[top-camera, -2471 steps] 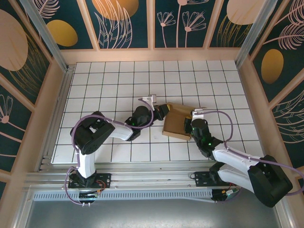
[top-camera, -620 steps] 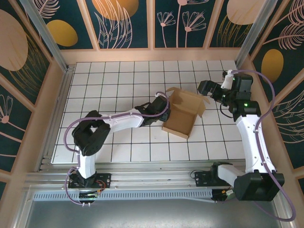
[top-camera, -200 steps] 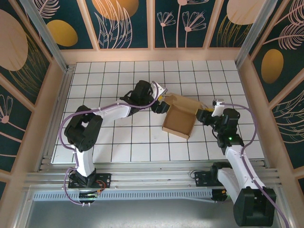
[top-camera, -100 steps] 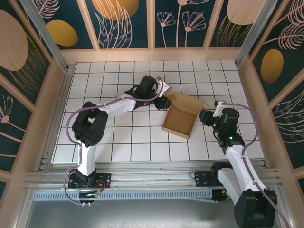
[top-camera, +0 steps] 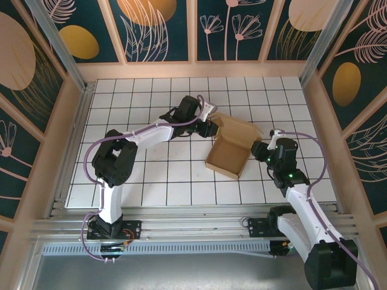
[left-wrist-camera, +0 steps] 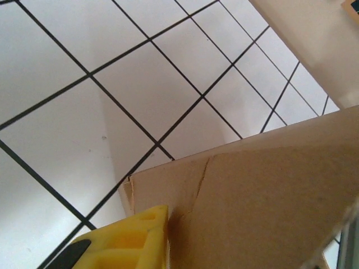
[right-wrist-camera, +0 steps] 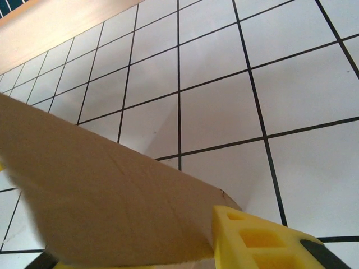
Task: Fold the paper box
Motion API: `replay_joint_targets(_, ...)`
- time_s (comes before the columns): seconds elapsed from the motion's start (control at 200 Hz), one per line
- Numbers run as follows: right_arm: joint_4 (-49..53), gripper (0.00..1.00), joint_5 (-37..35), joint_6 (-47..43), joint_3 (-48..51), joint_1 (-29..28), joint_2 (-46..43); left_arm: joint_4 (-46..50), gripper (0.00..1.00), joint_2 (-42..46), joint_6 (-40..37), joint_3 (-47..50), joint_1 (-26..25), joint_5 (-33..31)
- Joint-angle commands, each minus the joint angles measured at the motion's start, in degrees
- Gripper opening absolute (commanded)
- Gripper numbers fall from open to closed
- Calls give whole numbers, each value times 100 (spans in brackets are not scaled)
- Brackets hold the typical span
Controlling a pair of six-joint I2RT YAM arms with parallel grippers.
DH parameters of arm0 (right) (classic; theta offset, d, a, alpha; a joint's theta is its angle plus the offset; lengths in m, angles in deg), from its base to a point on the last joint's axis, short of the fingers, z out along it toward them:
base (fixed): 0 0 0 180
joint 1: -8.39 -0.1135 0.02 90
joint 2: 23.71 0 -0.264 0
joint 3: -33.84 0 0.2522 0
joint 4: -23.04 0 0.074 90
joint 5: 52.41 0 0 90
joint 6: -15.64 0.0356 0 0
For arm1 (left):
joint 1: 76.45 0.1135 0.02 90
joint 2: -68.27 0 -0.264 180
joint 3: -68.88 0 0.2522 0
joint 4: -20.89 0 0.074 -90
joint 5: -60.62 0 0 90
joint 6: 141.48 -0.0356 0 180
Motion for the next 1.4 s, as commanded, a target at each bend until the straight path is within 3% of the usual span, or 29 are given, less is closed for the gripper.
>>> replay_joint_targets(0.0,-135,29,-374,371,1,-133,21,-38,17,28,777,189,-101,259)
replay_joint_targets(0.115,-229,18,-379,537,101,-235,21,-33,18,132,722,292,-231,150)
replay_joint_targets(0.28,-431,17,-531,705,257,-438,47,255,18,157,546,185,-486,-453)
replay_joint_targets(0.591,-1685,13,-762,745,248,-702,808,-414,18,591,252,317,-628,-1898)
replay_joint_targets(0.966,-2324,13,-906,954,1230,-1080,463,-1071,20,985,675,1717,-630,-2000)
replay_joint_targets(1.391,-2421,13,-1230,1274,1637,-1468,261,-1555,20,1030,1157,2222,-655,-1511)
